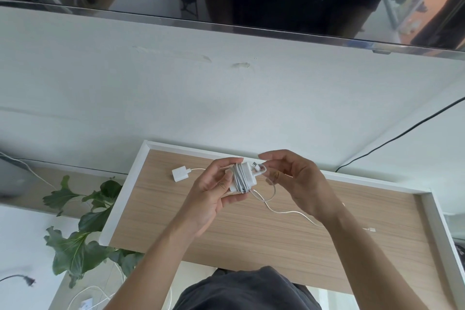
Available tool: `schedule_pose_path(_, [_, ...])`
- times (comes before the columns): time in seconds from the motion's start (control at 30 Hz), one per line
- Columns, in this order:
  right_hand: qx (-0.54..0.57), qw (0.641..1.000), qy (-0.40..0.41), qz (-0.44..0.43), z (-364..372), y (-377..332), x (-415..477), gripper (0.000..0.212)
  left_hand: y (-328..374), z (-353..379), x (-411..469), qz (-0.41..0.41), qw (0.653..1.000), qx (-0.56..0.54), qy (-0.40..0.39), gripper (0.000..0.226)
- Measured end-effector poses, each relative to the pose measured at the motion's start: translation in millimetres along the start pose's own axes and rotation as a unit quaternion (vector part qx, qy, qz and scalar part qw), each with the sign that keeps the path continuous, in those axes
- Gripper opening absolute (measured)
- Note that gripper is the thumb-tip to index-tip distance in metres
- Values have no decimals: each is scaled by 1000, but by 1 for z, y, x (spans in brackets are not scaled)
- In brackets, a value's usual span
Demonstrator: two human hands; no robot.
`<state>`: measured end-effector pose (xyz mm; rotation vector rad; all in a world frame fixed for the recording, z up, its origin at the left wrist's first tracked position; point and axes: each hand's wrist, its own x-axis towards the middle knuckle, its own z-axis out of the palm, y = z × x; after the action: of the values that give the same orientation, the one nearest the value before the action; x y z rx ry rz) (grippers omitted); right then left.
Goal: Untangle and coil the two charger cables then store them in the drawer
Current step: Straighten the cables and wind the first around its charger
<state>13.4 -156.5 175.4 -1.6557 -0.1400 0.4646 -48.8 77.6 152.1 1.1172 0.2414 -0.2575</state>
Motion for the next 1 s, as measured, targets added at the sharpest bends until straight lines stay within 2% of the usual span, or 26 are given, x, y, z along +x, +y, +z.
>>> schedule_pose_path(0.1, [10, 1000, -8, 16, 1, -3, -4, 32, -1, -1, 2, 3, 999, 27, 18, 32])
schedule_pose_path(0.23, [-86, 995, -17, 39, 8, -7, -7, 27, -4, -2, 4, 23, 997, 74, 29, 27])
schedule_pose_path(0.4, [-143, 987, 60, 53, 14, -15, -5, 5, -7, 0, 2, 35, 992, 118, 7, 27])
schedule_pose_path(0.5, [-122, 987, 102, 28, 13, -17, -2, 9, -7, 0, 2, 31, 992, 118, 21, 26])
schedule_pose_path(0.77, [-7, 996, 83, -31, 14, -33, 4, 13, -12, -2, -1, -3, 988, 155, 16, 29])
schedule_pose_path(1.0, [-69, 997, 20, -16, 32, -44, 3, 7, -18, 5, 1, -30, 984, 172, 39, 30])
